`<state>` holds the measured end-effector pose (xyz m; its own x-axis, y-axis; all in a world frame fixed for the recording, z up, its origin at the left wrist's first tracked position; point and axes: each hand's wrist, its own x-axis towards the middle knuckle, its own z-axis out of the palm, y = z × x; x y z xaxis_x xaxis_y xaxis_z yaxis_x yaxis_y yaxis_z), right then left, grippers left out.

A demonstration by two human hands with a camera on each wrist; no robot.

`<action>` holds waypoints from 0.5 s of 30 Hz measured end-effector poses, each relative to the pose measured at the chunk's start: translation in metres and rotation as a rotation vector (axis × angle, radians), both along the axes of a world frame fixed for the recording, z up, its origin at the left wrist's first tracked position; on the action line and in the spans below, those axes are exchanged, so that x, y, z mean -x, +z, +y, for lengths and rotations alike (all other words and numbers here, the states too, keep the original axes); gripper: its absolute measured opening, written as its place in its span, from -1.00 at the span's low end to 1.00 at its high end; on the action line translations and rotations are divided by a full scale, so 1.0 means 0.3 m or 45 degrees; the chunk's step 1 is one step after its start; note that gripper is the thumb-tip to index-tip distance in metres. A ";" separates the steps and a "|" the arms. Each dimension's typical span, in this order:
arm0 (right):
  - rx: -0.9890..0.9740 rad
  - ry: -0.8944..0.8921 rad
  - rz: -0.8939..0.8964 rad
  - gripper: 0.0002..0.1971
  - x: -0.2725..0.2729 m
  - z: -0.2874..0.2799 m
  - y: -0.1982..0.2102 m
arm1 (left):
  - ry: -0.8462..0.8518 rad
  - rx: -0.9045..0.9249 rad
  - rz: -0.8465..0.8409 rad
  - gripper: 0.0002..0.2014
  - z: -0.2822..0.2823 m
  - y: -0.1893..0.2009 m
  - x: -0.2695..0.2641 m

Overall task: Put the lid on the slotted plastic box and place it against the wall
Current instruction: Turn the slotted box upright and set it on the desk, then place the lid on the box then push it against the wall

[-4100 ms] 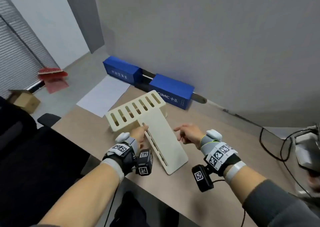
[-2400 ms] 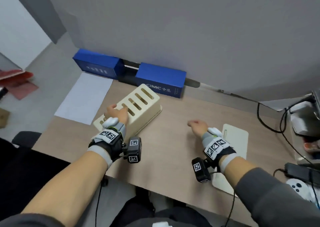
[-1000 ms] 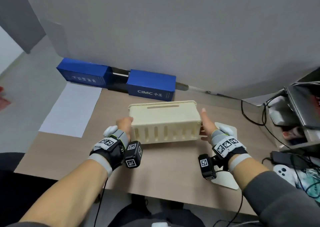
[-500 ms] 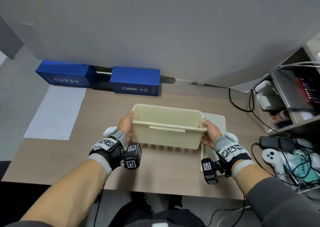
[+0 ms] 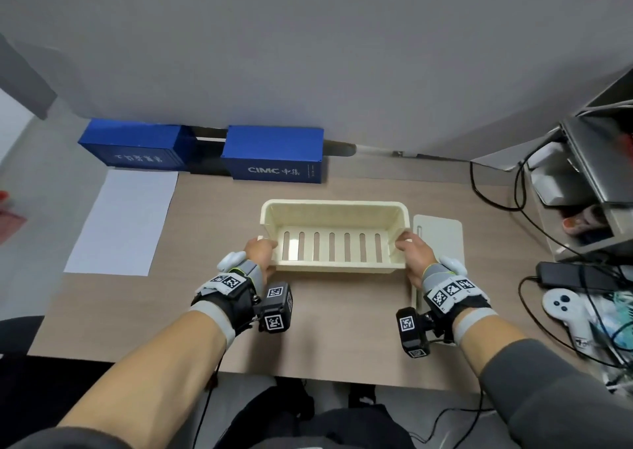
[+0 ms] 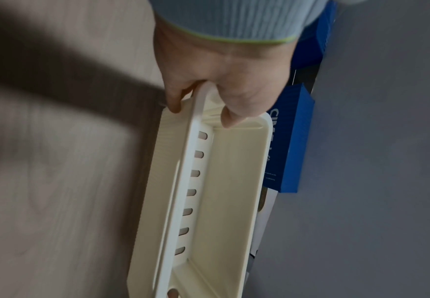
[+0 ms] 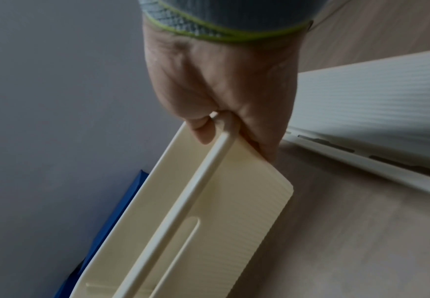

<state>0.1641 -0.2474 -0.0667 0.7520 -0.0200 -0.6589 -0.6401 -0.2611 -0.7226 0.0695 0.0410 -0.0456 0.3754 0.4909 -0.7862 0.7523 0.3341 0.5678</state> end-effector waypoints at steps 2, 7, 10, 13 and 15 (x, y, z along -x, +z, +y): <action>-0.020 -0.003 -0.008 -0.63 -0.031 -0.030 -0.072 | -0.004 -0.079 0.029 -0.51 0.000 0.009 -0.019; 0.056 -0.054 -0.019 -0.59 0.038 -0.110 -0.012 | -0.136 -0.776 -0.029 -0.48 -0.060 0.062 -0.052; 0.035 -0.114 0.070 -0.81 0.123 -0.208 0.023 | -0.229 -0.950 -0.443 -0.63 -0.195 0.112 -0.069; 0.098 -0.139 0.145 -0.82 0.180 -0.335 0.013 | -0.334 -0.572 -0.740 -0.80 -0.333 0.147 -0.076; 0.158 -0.138 0.164 -0.86 0.207 -0.420 0.002 | -0.496 -0.336 -0.734 -0.84 -0.442 0.160 -0.078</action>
<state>0.1021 -0.3732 -0.0662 0.6506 -0.1836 -0.7369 -0.7544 -0.2675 -0.5994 0.0928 -0.0915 0.0024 0.8782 0.3830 -0.2866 0.3471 -0.0979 0.9327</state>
